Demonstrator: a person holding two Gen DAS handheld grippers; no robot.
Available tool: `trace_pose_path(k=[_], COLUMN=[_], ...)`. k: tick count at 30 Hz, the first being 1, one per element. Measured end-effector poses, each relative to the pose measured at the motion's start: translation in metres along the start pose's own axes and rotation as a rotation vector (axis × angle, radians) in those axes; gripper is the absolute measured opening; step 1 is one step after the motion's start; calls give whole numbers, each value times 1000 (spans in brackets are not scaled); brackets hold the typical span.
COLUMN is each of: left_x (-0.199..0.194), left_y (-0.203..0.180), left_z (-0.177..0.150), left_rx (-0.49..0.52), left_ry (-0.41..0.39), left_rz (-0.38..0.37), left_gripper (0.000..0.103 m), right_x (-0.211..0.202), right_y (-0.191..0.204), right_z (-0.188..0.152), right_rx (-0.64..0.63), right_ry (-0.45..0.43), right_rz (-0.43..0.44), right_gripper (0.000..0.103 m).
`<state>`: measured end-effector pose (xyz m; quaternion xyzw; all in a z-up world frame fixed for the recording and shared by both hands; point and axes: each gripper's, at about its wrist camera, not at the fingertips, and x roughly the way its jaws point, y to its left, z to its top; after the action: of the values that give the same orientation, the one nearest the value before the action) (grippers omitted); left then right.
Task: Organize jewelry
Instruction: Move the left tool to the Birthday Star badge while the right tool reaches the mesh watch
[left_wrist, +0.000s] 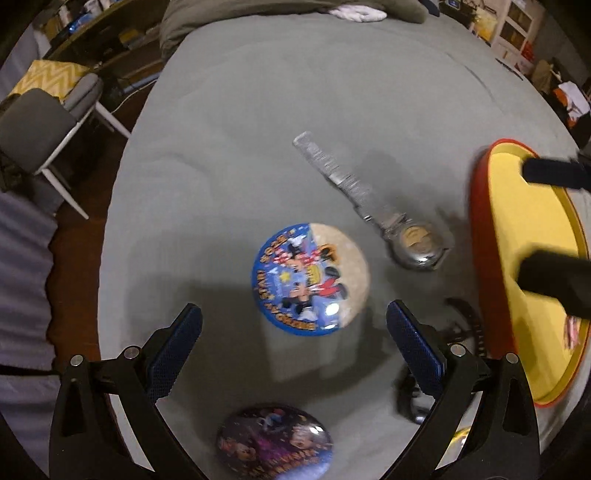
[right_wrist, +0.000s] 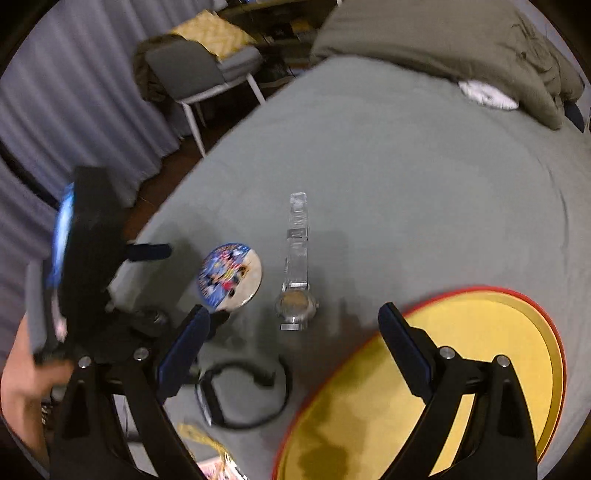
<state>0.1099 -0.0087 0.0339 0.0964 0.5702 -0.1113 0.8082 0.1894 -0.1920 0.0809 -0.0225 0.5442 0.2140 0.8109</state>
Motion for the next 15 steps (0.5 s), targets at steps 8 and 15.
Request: trace_pose_path(k=[8,15], left_x=[17,30], left_y=[9,-16], left_z=[5,6], left_rx=[9,166], left_ry=[-23,-44], left_rz=[-81,11], left_gripper=[97,98], right_x=[68,87], right_y=[13,6], right_z=[16,12], right_rx=[-24,-2], right_ry=[217,271], right_rz=[-134,-142], right_gripper=[88,88])
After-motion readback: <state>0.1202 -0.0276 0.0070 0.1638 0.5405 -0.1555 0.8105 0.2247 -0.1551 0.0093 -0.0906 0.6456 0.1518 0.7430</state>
